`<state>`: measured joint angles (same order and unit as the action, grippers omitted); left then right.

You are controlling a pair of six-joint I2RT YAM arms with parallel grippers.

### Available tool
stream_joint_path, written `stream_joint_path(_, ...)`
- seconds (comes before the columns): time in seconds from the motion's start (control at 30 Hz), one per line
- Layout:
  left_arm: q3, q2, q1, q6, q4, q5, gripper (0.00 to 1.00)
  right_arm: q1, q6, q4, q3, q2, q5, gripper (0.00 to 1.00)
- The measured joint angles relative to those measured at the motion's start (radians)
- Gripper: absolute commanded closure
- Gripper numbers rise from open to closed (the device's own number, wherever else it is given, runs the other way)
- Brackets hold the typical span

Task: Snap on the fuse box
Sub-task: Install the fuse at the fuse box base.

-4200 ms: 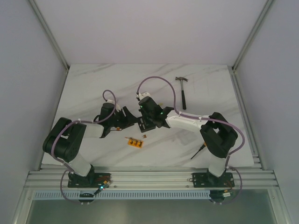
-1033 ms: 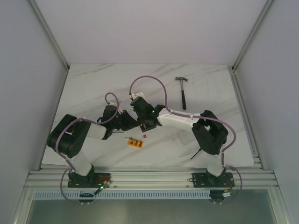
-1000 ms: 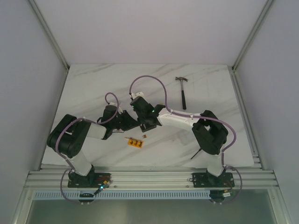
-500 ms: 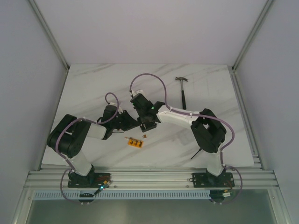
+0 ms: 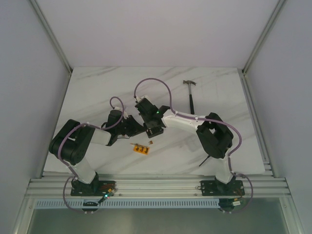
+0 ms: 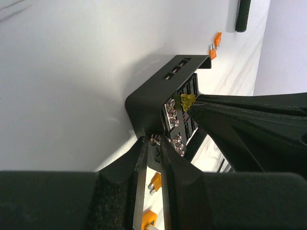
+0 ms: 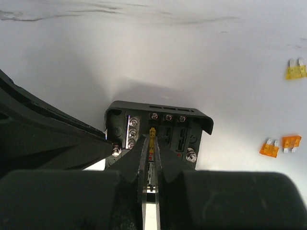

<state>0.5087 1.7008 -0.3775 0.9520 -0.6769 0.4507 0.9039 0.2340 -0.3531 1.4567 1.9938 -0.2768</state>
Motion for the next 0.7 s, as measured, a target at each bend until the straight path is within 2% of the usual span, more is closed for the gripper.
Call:
stream_joint_path(0.23,0.004,0.000,-0.003,-0.003,0.005,-0.003,0.76,-0.012,-0.018,-0.008,0.003,0.000,0.022,0.99)
stream_joint_path(0.7,0.022,0.009,-0.005,-0.010,0.017,-0.003,0.79,-0.028,-0.054,-0.004,-0.001,0.000,0.056,1.00)
